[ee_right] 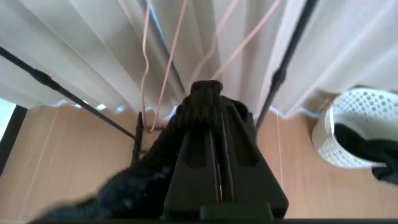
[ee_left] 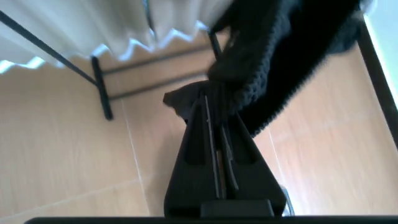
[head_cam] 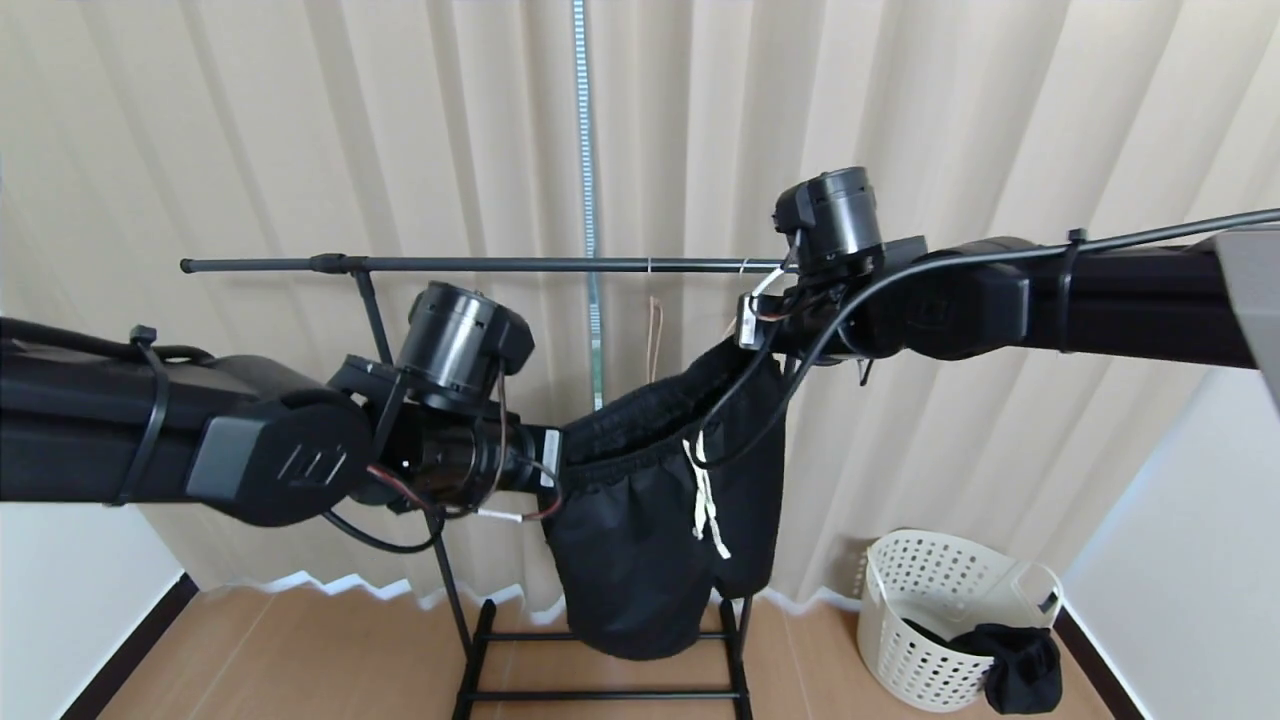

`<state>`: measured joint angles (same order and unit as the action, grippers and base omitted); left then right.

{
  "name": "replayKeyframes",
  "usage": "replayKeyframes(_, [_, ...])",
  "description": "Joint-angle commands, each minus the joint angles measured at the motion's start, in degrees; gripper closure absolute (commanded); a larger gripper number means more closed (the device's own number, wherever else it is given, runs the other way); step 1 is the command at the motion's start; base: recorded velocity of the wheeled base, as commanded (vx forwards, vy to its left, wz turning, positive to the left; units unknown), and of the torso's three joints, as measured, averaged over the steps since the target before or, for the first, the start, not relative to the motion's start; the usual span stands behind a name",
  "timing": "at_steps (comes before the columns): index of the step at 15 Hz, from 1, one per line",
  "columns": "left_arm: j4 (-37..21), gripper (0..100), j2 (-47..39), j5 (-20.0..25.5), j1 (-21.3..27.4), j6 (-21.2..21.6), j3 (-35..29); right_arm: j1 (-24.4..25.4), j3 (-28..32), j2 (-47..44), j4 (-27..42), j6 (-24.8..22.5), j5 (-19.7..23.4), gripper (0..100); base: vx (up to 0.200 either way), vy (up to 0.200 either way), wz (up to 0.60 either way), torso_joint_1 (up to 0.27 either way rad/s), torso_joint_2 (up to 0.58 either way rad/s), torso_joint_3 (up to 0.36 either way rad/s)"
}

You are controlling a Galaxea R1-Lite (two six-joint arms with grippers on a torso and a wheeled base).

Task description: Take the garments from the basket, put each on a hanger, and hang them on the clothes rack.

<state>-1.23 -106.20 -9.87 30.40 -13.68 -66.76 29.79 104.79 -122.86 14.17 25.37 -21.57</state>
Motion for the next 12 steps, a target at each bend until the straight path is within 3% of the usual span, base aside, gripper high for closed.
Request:
replayKeyframes(1, [0.44, 100, -3.83, -0.41, -4.56, 0.41, -5.93, -0.26, -5.91, 7.98, 2.36, 1.26, -0.06, 100, 0.0, 0.0, 0.0, 0.0, 0.0, 0.0])
replayKeyframes(2, [1.32, 100, -4.19, -0.23, -4.83, 0.14, -6.72, 1.32, -13.21, 11.68, 1.92, 1.26, -0.32, 100, 0.0, 0.0, 0.0, 0.0, 0.0, 0.0])
replayKeyframes(4, [5.8, 100, -4.27, -0.41, -4.48, -0.21, -5.31, 3.25, -19.89, 14.31, 0.07, -0.23, -1.02, 100, 0.0, 0.0, 0.0, 0.0, 0.0, 0.0])
replayKeyframes(7, [12.39, 100, -2.16, -0.76, -1.84, -6.54, -0.04, 3.34, -25.6, 14.84, -0.37, -6.03, -1.46, 100, 0.0, 0.0, 0.0, 0.0, 0.0, 0.0])
replayKeyframes(10, [15.38, 100, 0.21, -1.64, -0.34, -6.98, 1.89, 4.22, -29.56, 14.93, -1.6, -10.95, -1.29, 100, 0.0, 0.0, 0.0, 0.0, 0.0, 0.0])
replayKeyframes(12, [16.61, 100, 0.65, -1.73, 0.8, -9.53, 1.8, 5.1, -34.48, 14.4, -7.22, -13.94, -1.37, 100, 0.0, 0.0, 0.0, 0.0, 0.0, 0.0])
